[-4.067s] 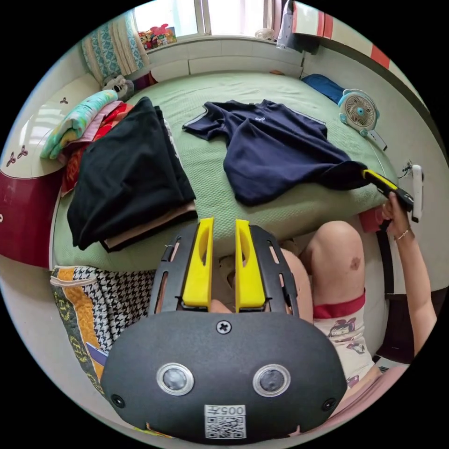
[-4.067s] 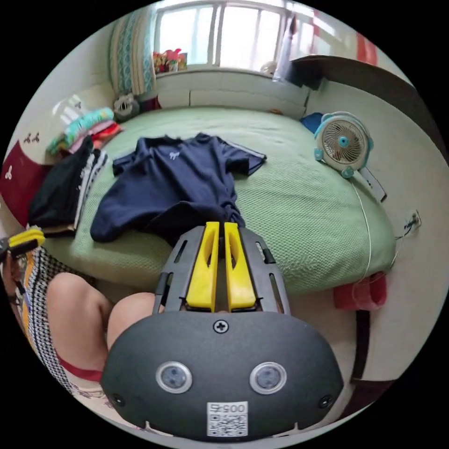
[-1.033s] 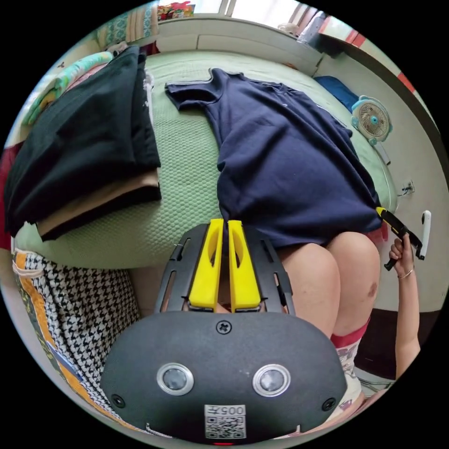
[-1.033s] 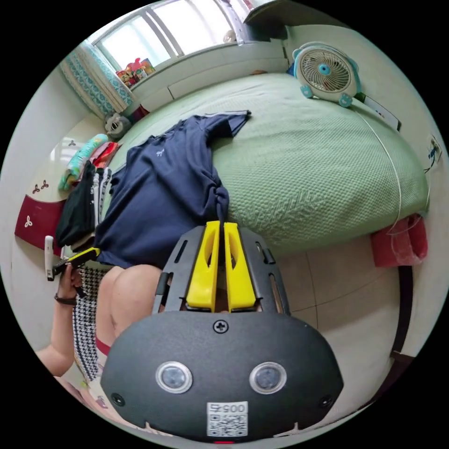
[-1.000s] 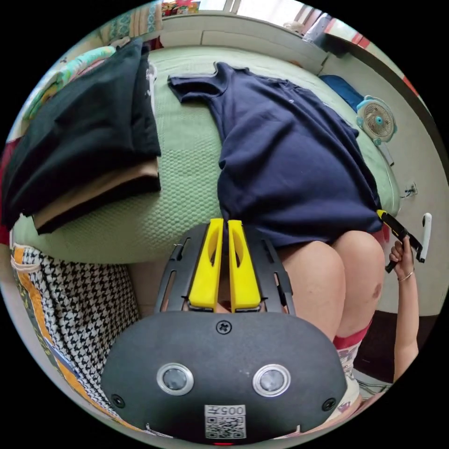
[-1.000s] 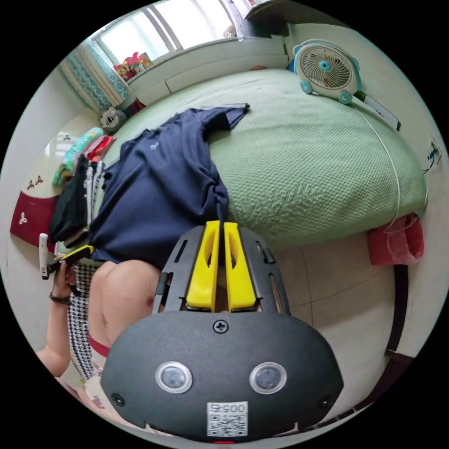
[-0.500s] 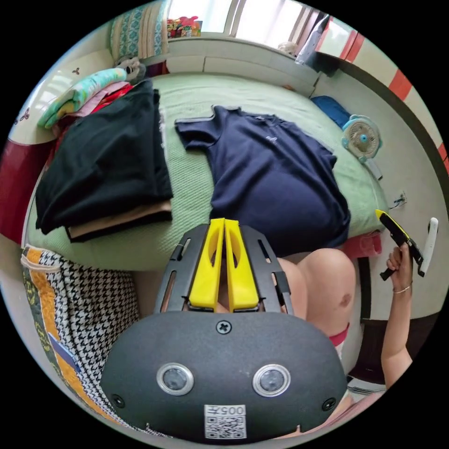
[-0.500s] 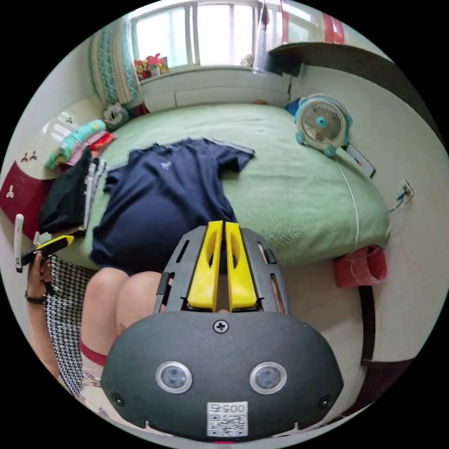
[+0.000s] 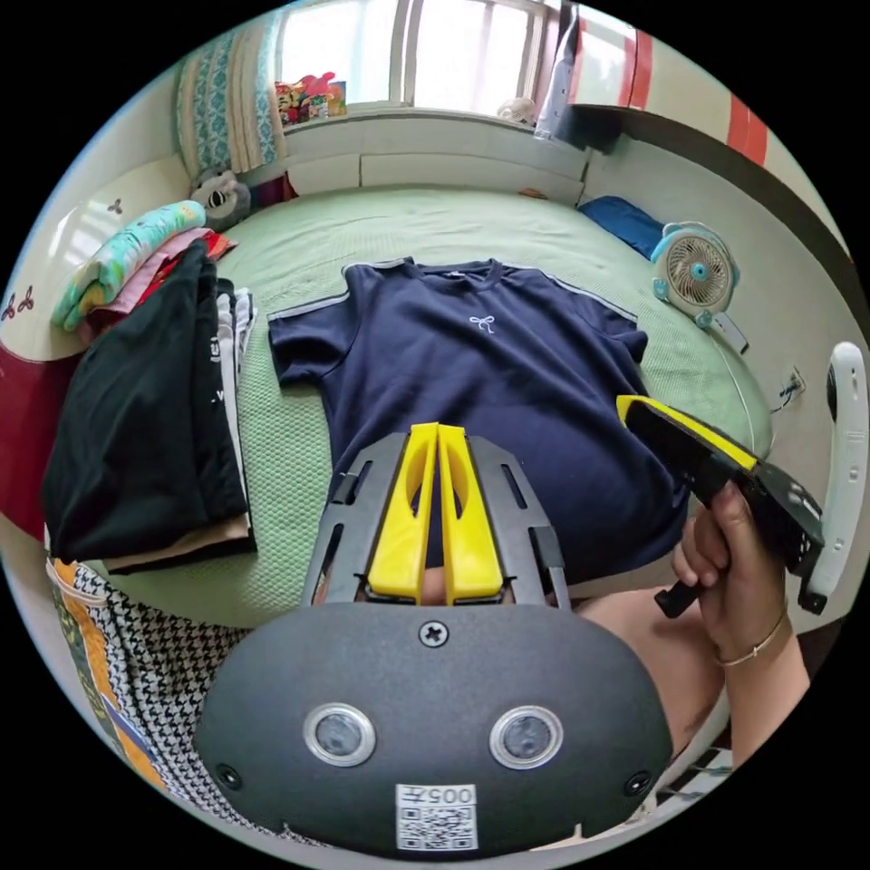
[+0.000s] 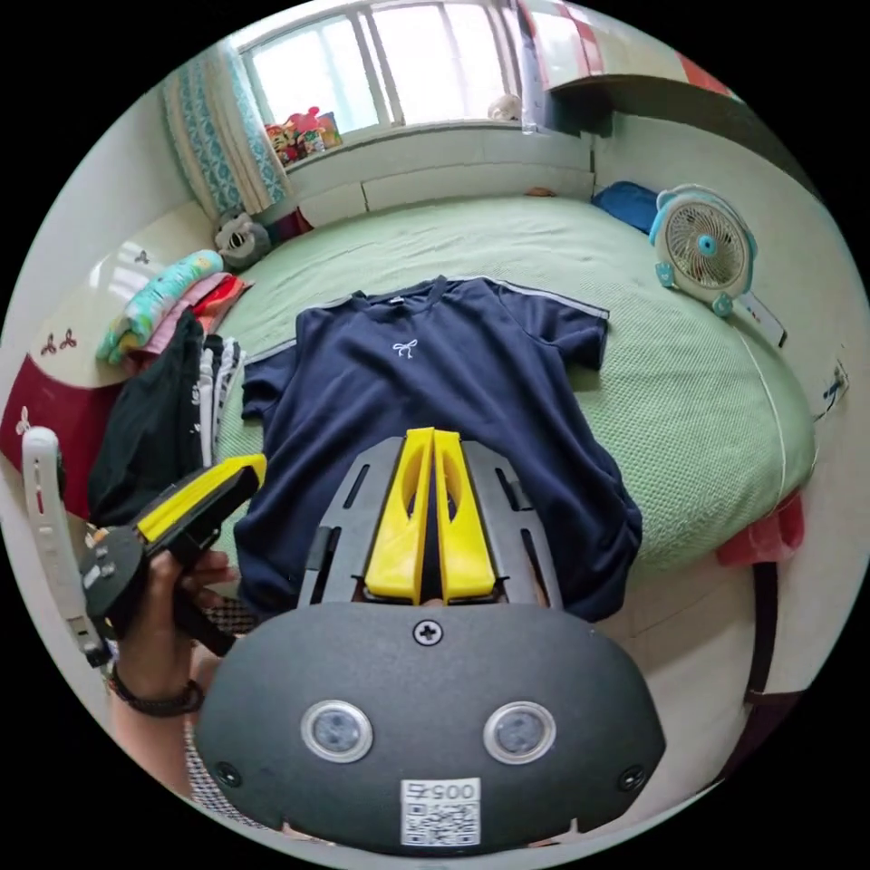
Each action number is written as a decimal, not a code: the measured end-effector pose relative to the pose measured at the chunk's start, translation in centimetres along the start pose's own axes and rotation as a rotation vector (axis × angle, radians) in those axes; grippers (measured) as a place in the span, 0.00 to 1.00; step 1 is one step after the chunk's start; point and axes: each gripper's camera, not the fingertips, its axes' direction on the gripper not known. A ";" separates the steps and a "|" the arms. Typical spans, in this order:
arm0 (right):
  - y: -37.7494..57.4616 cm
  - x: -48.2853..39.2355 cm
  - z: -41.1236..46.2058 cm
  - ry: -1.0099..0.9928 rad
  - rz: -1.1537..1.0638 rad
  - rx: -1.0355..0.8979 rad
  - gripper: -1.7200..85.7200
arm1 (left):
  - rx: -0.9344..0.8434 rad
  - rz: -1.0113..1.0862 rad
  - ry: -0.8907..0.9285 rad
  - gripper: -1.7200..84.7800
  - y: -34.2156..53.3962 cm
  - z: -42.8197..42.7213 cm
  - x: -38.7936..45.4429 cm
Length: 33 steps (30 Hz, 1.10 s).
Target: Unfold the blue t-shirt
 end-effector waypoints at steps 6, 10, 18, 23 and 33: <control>0.6 -2.1 1.7 0.066 -0.099 0.018 0.01 | 0.034 -0.022 0.063 0.02 1.3 0.2 -2.4; 0.0 -1.9 2.7 0.081 -0.075 -0.011 0.01 | 0.024 -0.125 0.078 0.02 1.1 0.7 -4.4; -1.3 -3.1 5.3 0.079 -0.059 -0.075 0.01 | -0.040 -0.157 0.094 0.02 0.4 2.8 -3.5; -1.6 -3.4 6.2 0.067 -0.018 -0.090 0.01 | -0.054 -0.107 0.053 0.02 0.1 3.5 -1.0; -2.1 -3.2 7.9 0.037 0.009 -0.133 0.00 | -0.043 -0.019 0.052 0.02 -0.4 4.4 2.8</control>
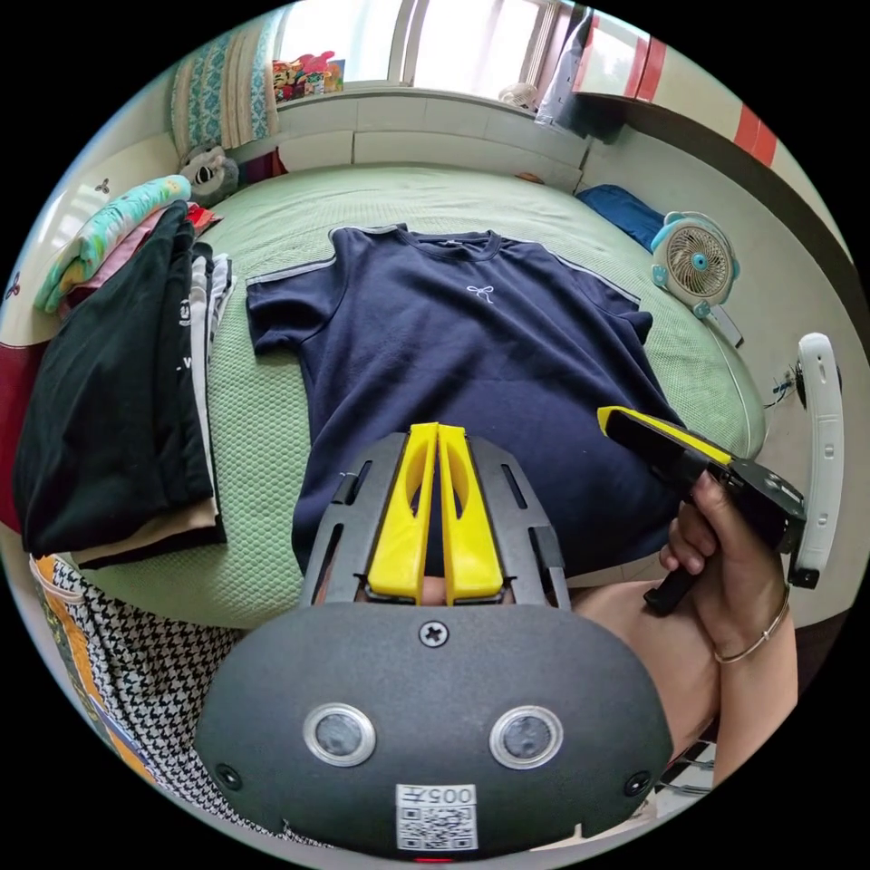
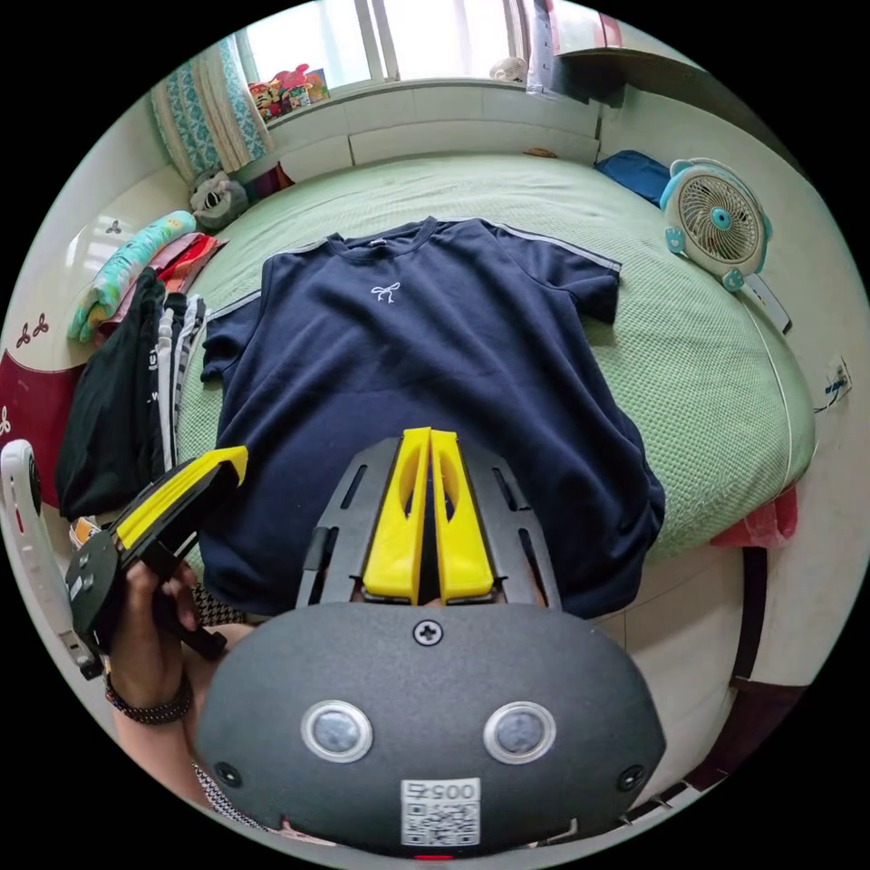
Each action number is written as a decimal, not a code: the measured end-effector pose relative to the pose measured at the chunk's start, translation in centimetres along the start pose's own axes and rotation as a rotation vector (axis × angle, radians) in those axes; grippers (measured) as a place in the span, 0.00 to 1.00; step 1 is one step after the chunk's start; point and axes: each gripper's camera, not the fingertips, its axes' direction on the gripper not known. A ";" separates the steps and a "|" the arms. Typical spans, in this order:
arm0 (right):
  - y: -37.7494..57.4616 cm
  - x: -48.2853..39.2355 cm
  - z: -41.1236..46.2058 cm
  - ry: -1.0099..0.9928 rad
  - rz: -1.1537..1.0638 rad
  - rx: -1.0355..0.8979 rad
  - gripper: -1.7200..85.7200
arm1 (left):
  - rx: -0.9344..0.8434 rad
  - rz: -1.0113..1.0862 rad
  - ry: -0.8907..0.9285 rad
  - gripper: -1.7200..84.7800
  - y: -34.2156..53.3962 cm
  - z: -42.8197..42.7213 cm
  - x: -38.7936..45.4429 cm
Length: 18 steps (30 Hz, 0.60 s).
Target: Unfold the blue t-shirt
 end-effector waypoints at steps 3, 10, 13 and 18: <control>-0.2 0.2 0.1 -0.007 -0.004 0.008 0.00 | -0.006 0.007 0.002 0.02 -0.2 0.4 0.4; -0.8 0.1 1.2 -0.015 -0.041 -0.019 0.00 | -0.029 0.005 0.006 0.02 -0.7 1.4 0.6; -1.1 0.2 1.7 -0.029 -0.043 -0.036 0.00 | -0.036 0.004 0.015 0.02 -0.8 1.7 0.7; -1.3 -0.2 2.2 -0.048 -0.069 -0.043 0.00 | -0.034 0.019 0.012 0.02 -0.9 1.8 1.0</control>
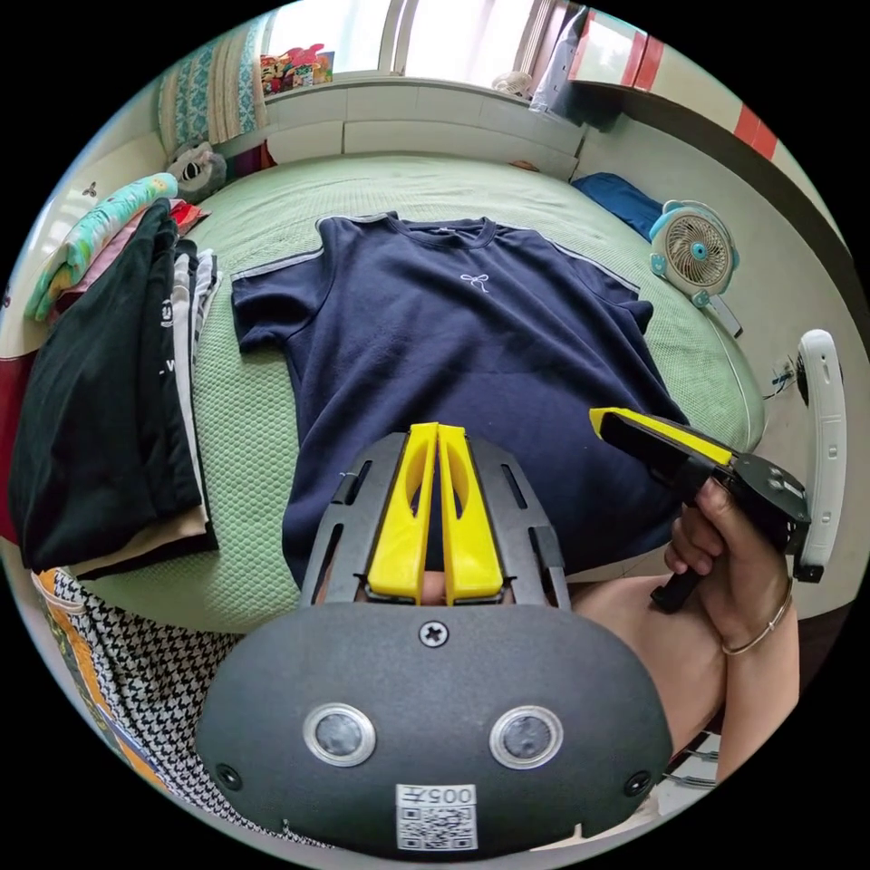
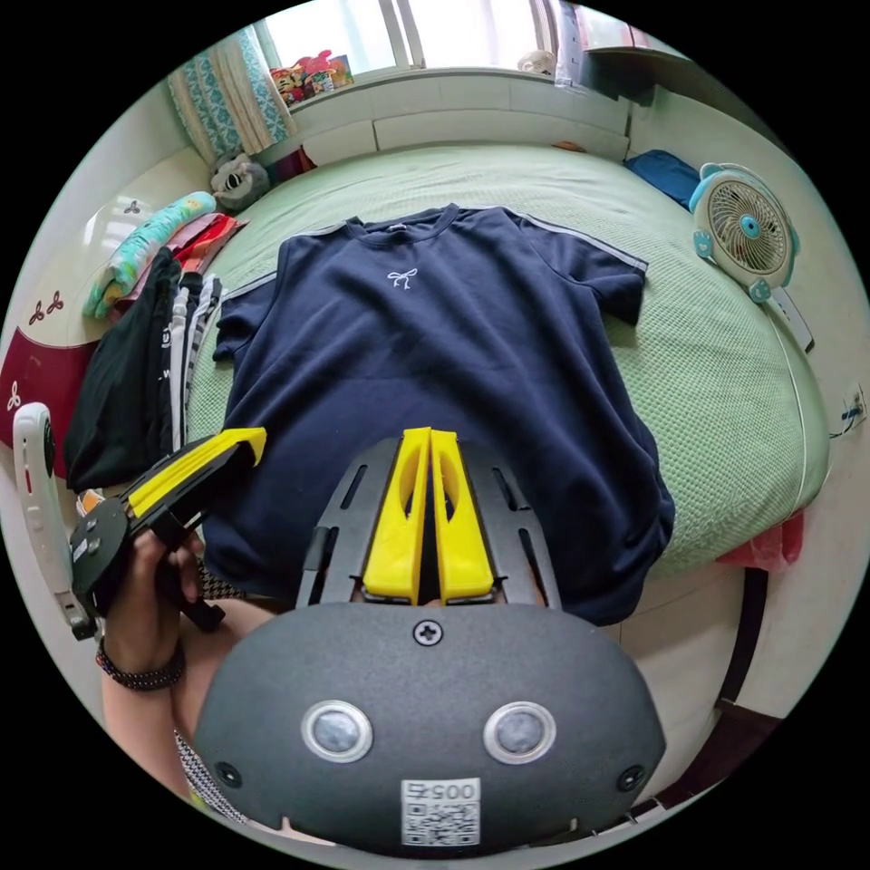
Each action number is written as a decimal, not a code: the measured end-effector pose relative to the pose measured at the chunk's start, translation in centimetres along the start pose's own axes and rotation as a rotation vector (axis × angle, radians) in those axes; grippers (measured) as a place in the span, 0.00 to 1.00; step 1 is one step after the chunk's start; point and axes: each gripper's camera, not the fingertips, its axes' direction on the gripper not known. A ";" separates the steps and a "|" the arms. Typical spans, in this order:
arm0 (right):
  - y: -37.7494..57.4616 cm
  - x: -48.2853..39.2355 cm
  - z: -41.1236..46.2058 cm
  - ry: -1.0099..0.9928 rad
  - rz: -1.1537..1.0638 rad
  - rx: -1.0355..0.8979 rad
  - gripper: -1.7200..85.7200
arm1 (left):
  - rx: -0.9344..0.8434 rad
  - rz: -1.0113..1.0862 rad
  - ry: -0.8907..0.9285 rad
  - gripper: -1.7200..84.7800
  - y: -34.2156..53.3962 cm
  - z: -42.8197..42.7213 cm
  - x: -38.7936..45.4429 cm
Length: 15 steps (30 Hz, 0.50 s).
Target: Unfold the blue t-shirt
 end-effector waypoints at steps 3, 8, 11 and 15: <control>-0.1 -0.3 0.3 -0.002 -0.016 -0.007 0.00 | 0.029 -0.017 0.019 0.02 0.1 -0.3 -0.1; -0.2 -0.7 0.5 0.009 -0.027 0.001 0.00 | 0.102 -0.057 0.052 0.01 0.4 -1.2 -0.8; -0.2 -0.9 0.3 0.022 -0.034 0.028 0.00 | 0.136 -0.060 0.054 0.01 0.5 -1.6 -1.0; 0.1 -1.2 -0.2 -0.040 -0.072 0.069 0.01 | 0.138 -0.046 0.076 0.01 0.4 -1.6 -1.2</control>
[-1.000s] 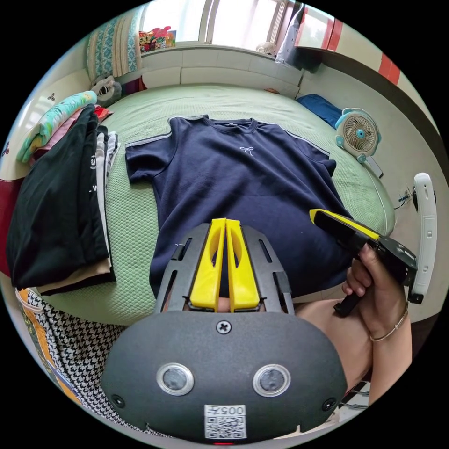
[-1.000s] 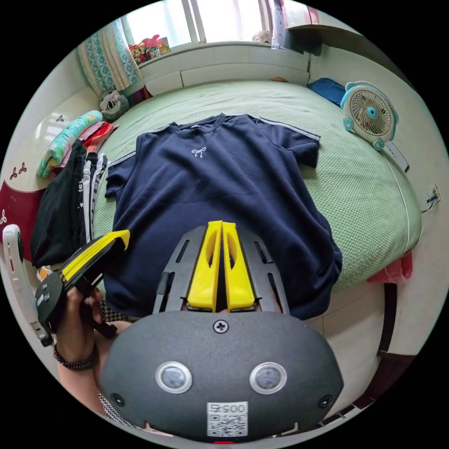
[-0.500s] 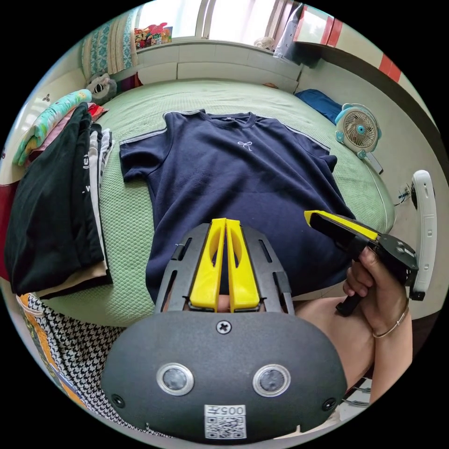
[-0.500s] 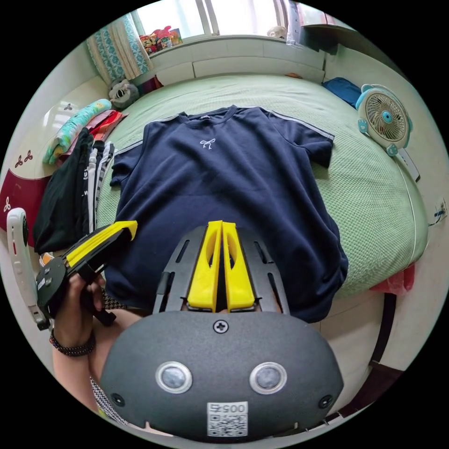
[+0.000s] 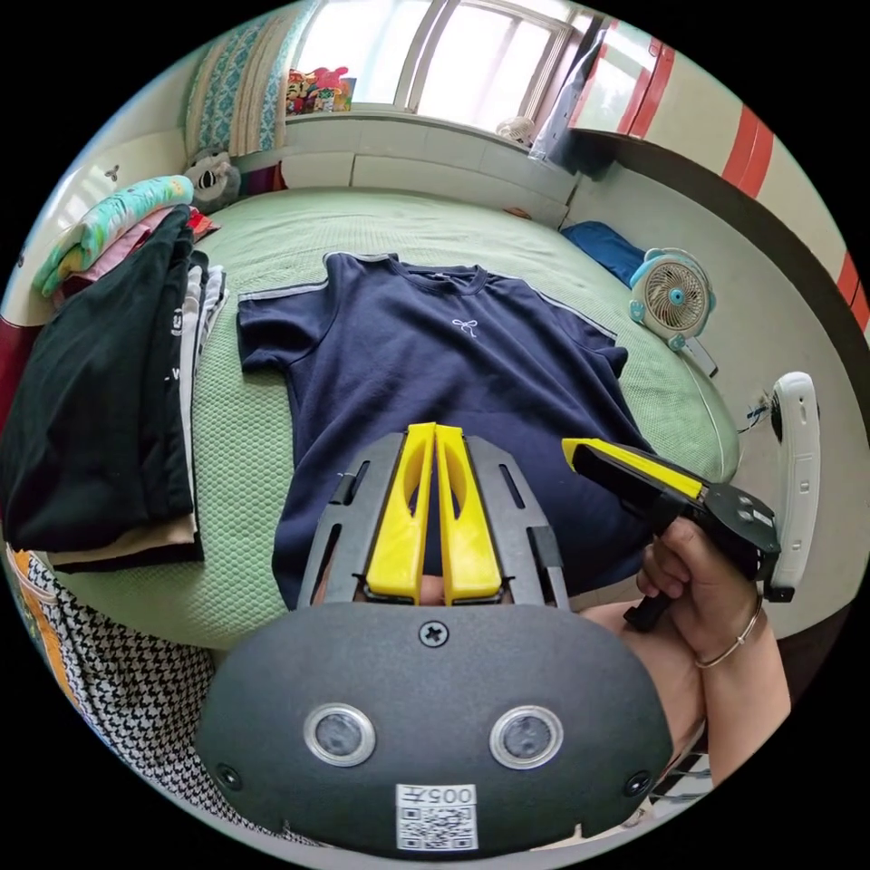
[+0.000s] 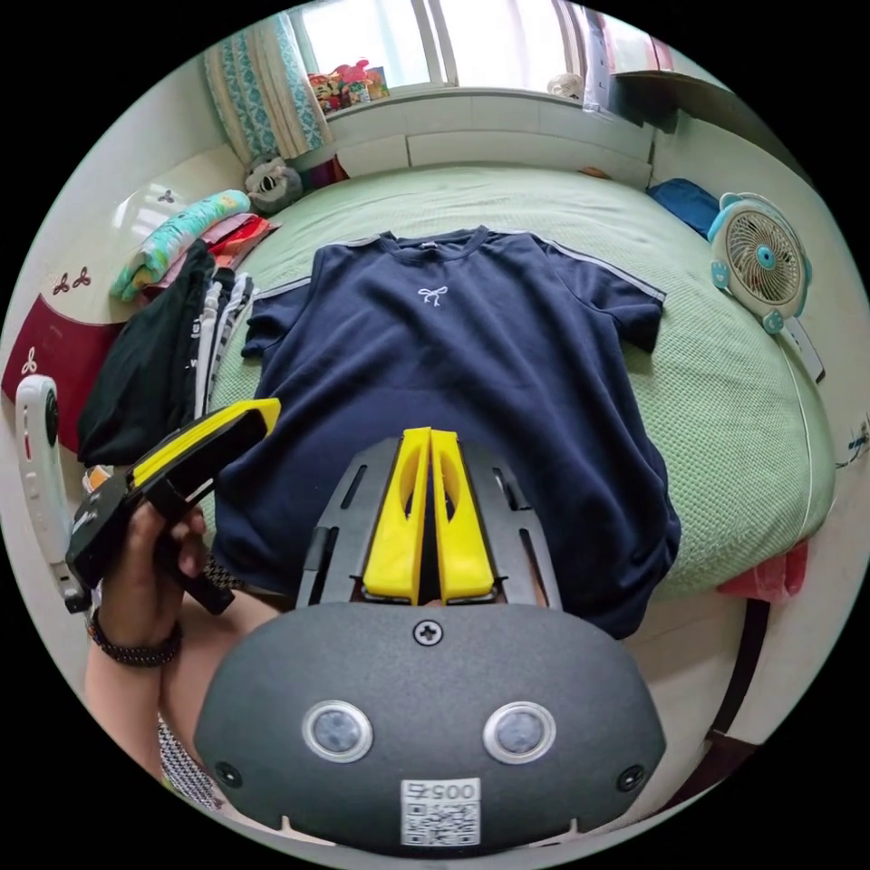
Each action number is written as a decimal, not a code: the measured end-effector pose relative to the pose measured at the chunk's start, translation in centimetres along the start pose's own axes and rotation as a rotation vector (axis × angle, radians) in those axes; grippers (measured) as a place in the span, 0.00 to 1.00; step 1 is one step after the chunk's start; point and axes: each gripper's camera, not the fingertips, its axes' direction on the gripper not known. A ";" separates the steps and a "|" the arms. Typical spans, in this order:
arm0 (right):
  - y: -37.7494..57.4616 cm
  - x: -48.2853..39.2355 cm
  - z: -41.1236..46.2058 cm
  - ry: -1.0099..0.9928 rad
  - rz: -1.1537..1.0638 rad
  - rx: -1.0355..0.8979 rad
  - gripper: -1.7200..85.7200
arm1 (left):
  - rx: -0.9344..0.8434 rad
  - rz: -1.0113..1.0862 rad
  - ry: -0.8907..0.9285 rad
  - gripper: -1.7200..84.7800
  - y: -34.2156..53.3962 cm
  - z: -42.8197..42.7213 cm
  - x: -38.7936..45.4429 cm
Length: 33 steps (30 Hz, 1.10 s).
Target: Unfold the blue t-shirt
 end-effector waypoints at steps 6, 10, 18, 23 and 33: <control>-0.1 -0.7 0.2 0.005 -0.039 0.004 0.01 | -0.003 0.004 0.002 0.01 -0.2 0.1 -0.6; -0.3 -1.4 0.9 0.030 -0.085 -0.021 0.01 | -0.024 0.002 0.004 0.01 -0.5 0.5 -1.2; -0.7 -1.8 1.8 0.016 -0.086 -0.051 0.01 | -0.108 0.017 -0.046 0.01 -0.9 1.8 -1.6; -0.6 -2.4 2.0 0.014 -0.113 -0.041 0.04 | -0.105 -0.017 -0.024 0.01 -0.9 1.7 -2.2; -0.7 -2.2 2.5 0.015 -0.110 -0.048 0.03 | -0.108 -0.025 -0.033 0.01 -0.9 1.0 -3.4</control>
